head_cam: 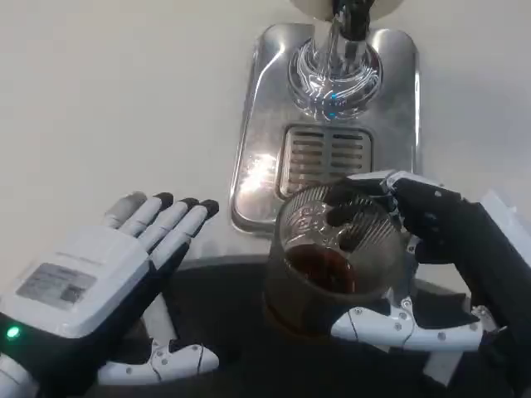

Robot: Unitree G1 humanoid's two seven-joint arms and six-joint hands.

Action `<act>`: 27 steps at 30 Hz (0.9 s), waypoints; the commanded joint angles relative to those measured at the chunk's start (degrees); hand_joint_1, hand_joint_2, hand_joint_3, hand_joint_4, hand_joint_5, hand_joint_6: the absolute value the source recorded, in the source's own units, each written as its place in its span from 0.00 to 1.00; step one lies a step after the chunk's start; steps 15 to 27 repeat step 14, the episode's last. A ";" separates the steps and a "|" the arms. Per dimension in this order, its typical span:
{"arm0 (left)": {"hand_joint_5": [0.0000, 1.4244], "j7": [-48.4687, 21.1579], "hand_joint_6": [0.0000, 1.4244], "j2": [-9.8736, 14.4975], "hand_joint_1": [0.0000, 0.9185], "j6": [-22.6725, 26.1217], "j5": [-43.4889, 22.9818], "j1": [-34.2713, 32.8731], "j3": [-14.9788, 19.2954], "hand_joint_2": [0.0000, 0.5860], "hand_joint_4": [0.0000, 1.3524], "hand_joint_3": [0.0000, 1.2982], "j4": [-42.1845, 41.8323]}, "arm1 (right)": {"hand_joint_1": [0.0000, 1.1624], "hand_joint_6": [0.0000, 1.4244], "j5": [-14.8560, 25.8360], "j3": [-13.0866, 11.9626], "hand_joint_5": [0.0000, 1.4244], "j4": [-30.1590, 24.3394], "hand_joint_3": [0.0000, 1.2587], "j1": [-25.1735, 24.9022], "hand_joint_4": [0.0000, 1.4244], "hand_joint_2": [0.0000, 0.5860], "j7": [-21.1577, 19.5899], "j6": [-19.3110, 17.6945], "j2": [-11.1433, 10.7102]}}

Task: Grasp the cup under the faucet to collect the drink, then remove the cup.

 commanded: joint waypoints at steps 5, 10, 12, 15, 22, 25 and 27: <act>0.00 -1.11 0.00 -0.55 0.00 -0.78 -0.92 0.98 0.39 0.21 0.00 0.00 -1.42 | 1.00 0.81 1.32 -0.60 0.61 -1.49 0.59 1.88 0.55 0.39 0.66 -4.79 0.66; 0.00 -1.51 0.00 -1.20 0.00 -0.49 -0.77 1.75 0.40 0.21 0.00 0.00 -2.31 | 1.00 0.81 0.86 -0.22 0.61 -1.49 0.59 4.22 0.55 0.39 0.69 -7.82 1.77; 0.00 -1.64 0.00 -1.55 0.00 -0.38 -0.62 2.00 0.44 0.21 0.00 0.00 -2.54 | 1.00 0.81 0.66 -0.02 0.61 -1.49 0.59 5.10 0.55 0.39 0.75 -8.89 2.17; 0.00 -1.79 0.00 -1.83 0.00 -0.32 -0.52 2.09 0.53 0.21 0.00 0.00 -2.63 | 1.00 0.81 0.37 0.21 0.61 -1.49 0.60 5.64 0.56 0.39 0.87 -9.68 2.68; 0.00 -1.79 0.00 -1.83 0.00 -0.32 -0.52 2.09 0.53 0.21 0.00 0.00 -2.63 | 1.00 0.81 0.37 0.21 0.61 -1.49 0.60 5.64 0.56 0.39 0.87 -9.68 2.68; 0.00 -1.79 0.00 -1.83 0.00 -0.32 -0.52 2.09 0.53 0.21 0.00 0.00 -2.63 | 1.00 0.81 0.37 0.21 0.61 -1.49 0.60 5.64 0.56 0.39 0.87 -9.68 2.68; 0.00 -1.79 0.00 -1.83 0.00 -0.32 -0.52 2.09 0.53 0.21 0.00 0.00 -2.63 | 1.00 0.81 0.37 0.21 0.61 -1.49 0.60 5.64 0.56 0.39 0.87 -9.68 2.68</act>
